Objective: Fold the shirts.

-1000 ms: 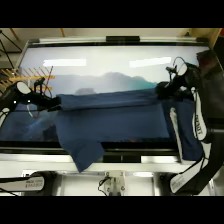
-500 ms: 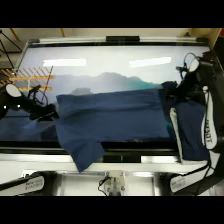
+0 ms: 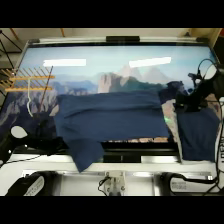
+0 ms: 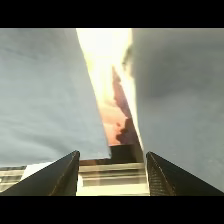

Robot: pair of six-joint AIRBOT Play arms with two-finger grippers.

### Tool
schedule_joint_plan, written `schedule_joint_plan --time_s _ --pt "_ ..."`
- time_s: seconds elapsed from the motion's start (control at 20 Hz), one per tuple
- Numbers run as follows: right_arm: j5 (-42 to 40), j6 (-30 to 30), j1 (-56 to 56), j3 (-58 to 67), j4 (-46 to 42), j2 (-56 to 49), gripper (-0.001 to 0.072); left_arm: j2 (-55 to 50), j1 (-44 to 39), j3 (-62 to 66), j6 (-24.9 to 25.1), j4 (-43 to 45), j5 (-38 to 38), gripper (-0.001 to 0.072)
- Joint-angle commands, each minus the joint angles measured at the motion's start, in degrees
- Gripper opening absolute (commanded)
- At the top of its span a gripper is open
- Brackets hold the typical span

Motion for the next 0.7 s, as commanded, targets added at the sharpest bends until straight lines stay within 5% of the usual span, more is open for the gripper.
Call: schedule_joint_plan --time_s 0.0,0.45,0.6,0.65 --pt "-0.52 -0.07 -0.09 -1.01 0.39 0.92 0.0522 2.32 -0.55 -3.93 -1.25 -5.20 6.47 0.0446" --pt "-0.57 0.07 -0.07 -1.01 2.21 0.92 0.0522 -5.16 -8.72 -3.91 -1.66 -6.38 8.85 0.0433" --pt "-1.16 0.07 0.59 -1.77 2.99 1.05 0.0523 -5.14 -8.72 -3.91 -1.64 -6.38 8.85 0.0072" --pt "-1.60 0.04 1.09 -3.37 2.93 1.22 0.0523 -5.11 -8.70 -3.89 -1.44 -6.36 8.96 0.0030"
